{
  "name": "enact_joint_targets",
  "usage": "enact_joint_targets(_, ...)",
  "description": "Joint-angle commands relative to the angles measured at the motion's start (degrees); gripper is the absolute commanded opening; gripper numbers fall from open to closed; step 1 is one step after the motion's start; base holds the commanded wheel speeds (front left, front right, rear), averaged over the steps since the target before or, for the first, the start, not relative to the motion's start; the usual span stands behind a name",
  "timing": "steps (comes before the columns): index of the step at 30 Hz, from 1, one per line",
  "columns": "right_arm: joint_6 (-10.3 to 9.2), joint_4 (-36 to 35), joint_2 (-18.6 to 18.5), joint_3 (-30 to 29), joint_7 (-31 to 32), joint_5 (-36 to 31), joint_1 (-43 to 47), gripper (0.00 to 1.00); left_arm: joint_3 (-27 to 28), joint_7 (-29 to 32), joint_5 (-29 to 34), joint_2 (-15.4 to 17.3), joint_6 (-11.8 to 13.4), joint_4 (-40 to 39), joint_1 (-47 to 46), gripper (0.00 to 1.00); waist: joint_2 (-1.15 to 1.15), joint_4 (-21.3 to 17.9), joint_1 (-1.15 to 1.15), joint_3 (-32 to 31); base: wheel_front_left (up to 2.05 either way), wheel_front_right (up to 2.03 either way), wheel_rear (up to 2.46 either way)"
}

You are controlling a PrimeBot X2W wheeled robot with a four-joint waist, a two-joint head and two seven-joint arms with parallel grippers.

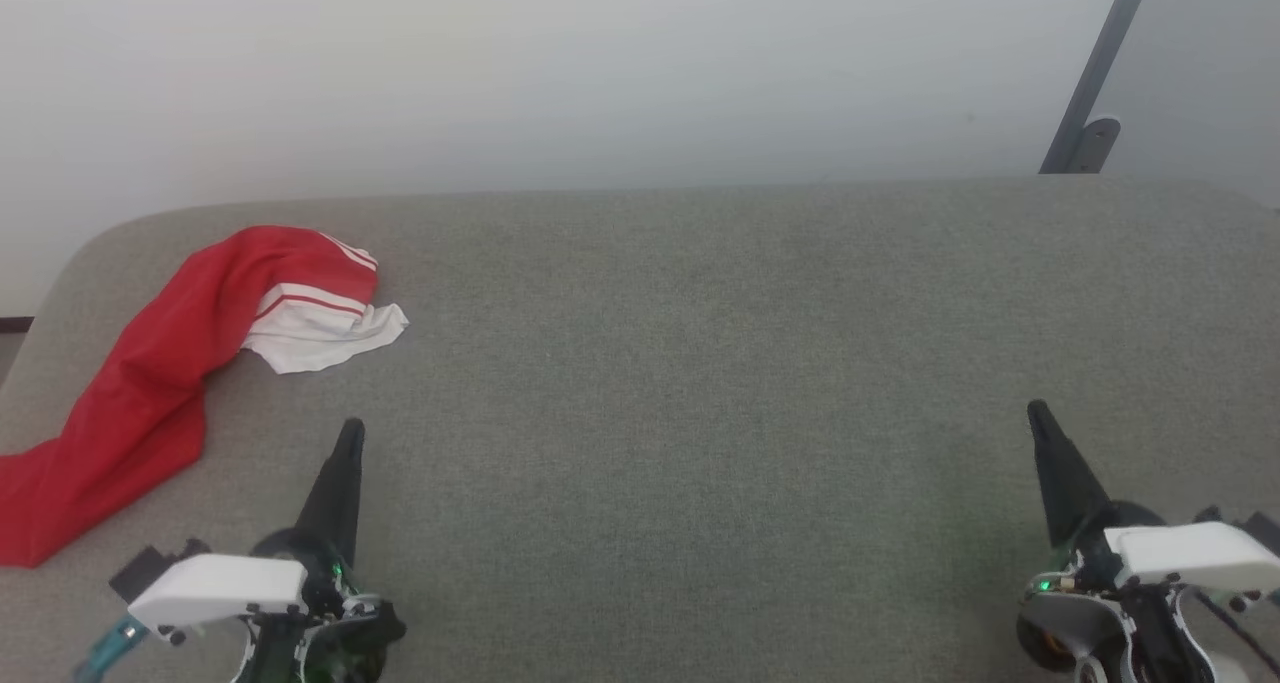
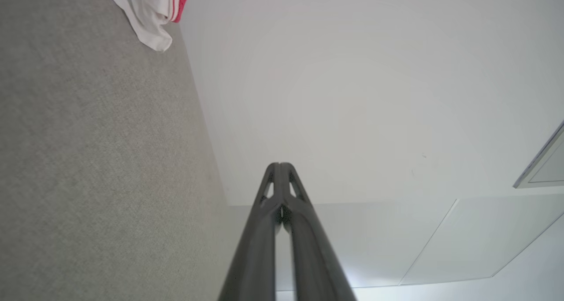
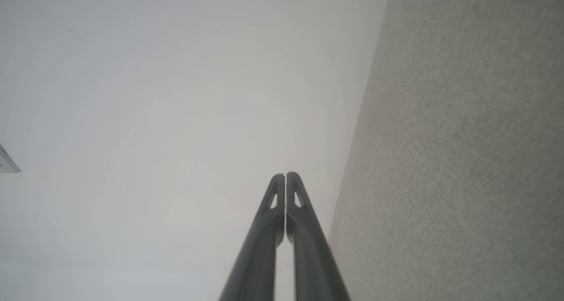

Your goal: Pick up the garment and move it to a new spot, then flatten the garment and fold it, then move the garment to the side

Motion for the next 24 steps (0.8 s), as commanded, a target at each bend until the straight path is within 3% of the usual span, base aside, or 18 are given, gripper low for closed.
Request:
enact_joint_targets(1, 0.0, 0.2, 0.0, 0.0, 0.0, 0.0, 0.1, 1.0, 0.0, 0.0, 0.0, 0.0, 0.0, 0.2, 0.1, 1.0, 0.0, 0.0, 0.0, 0.0, 0.0, 0.0, 0.0)
enact_joint_targets(13, -0.01, 2.6, -0.6, 0.7, -1.0, -1.1, -1.3, 1.0, -0.1, -2.0, 2.5, 0.8, 0.1, 1.2, -0.2, 1.0, 0.0, 0.0, 0.0, 0.0, 0.0, 0.0, 0.0)
enact_joint_targets(24, 0.0, 3.7, -3.7, 5.4, -5.2, -9.7, -4.1, 1.0, -0.7, -5.4, 15.7, 2.8, 1.8, 0.7, -1.3, 1.0, 0.0, 0.1, 0.0, 0.2, 0.0, 0.0, 0.0)
